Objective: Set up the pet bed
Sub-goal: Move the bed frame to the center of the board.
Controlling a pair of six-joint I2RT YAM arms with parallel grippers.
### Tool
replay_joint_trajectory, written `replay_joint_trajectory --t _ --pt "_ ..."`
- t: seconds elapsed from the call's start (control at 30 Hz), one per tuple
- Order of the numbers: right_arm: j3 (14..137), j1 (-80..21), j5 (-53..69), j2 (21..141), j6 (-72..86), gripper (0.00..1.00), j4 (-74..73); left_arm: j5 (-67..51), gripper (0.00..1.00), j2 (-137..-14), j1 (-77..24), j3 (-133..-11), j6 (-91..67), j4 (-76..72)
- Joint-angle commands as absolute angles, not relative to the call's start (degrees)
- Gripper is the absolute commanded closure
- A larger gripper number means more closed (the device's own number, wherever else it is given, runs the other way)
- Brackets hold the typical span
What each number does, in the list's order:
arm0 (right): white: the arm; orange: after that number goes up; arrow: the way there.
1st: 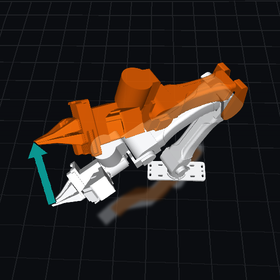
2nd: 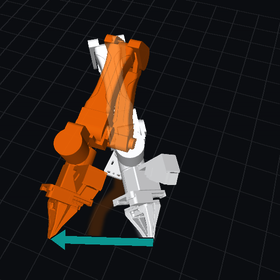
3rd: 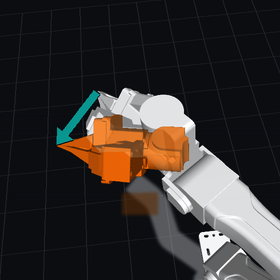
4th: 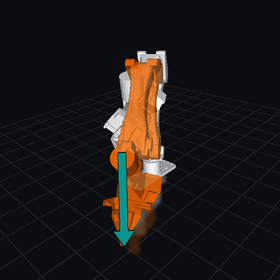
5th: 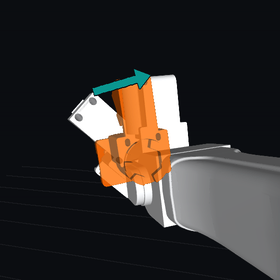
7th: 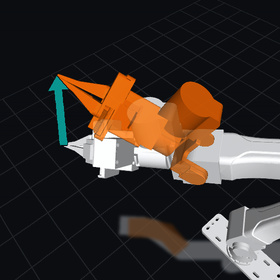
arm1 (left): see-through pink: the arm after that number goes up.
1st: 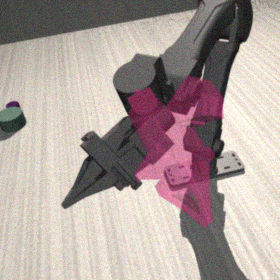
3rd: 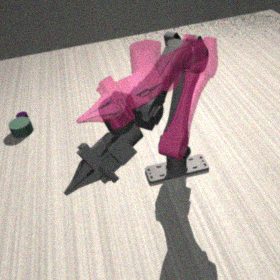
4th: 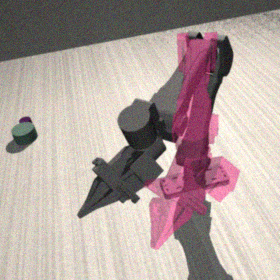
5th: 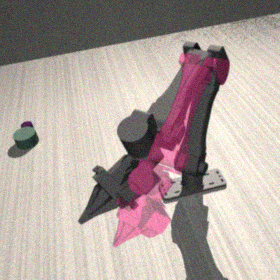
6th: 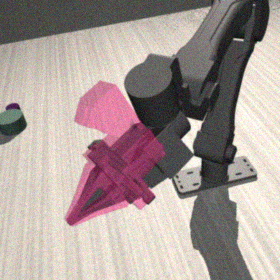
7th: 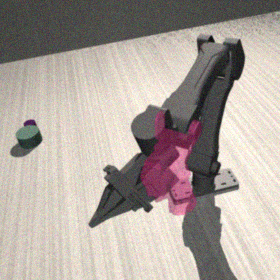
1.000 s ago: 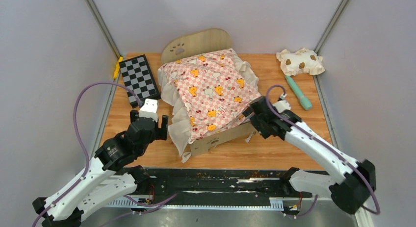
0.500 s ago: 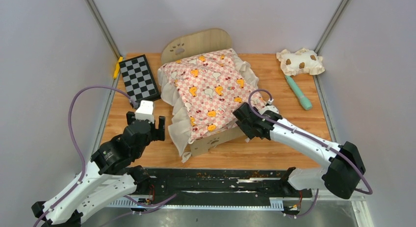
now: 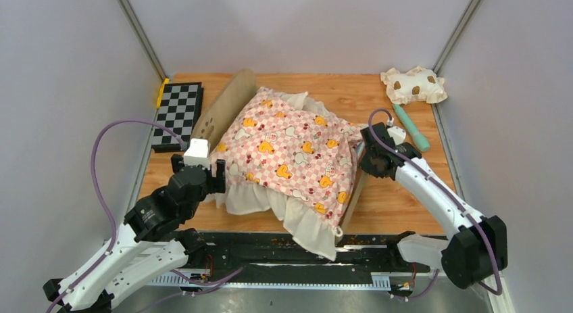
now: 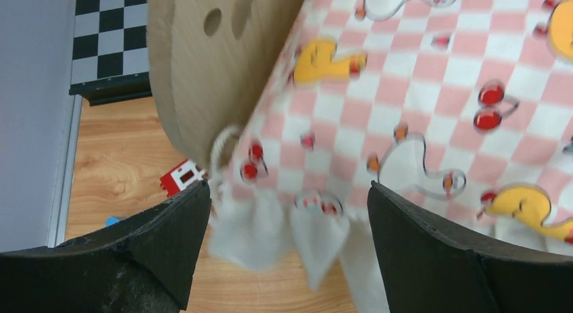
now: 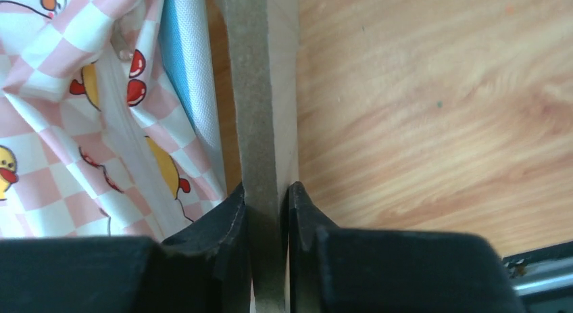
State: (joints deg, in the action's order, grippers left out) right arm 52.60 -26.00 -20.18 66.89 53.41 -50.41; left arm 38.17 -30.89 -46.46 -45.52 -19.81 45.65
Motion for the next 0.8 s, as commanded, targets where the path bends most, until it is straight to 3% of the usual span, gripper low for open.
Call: replay_joint_trajectory --t 0.0,0.47,0.77 --pt "58.69 -16.21 -11.0 72.92 43.89 1.0 -35.61 39.89 0.08 -30.65 -46.34 -45.53 -20.67 45.95" --pt "93.46 -10.15 -8.78 95.9 28.91 1.0 -46.48 40.33 0.08 -31.15 -46.32 -45.63 -20.98 46.12" --pt "104.94 -7.58 -12.98 106.42 15.8 1.0 -48.22 39.45 0.08 -31.99 -46.32 -45.7 -20.57 45.83"
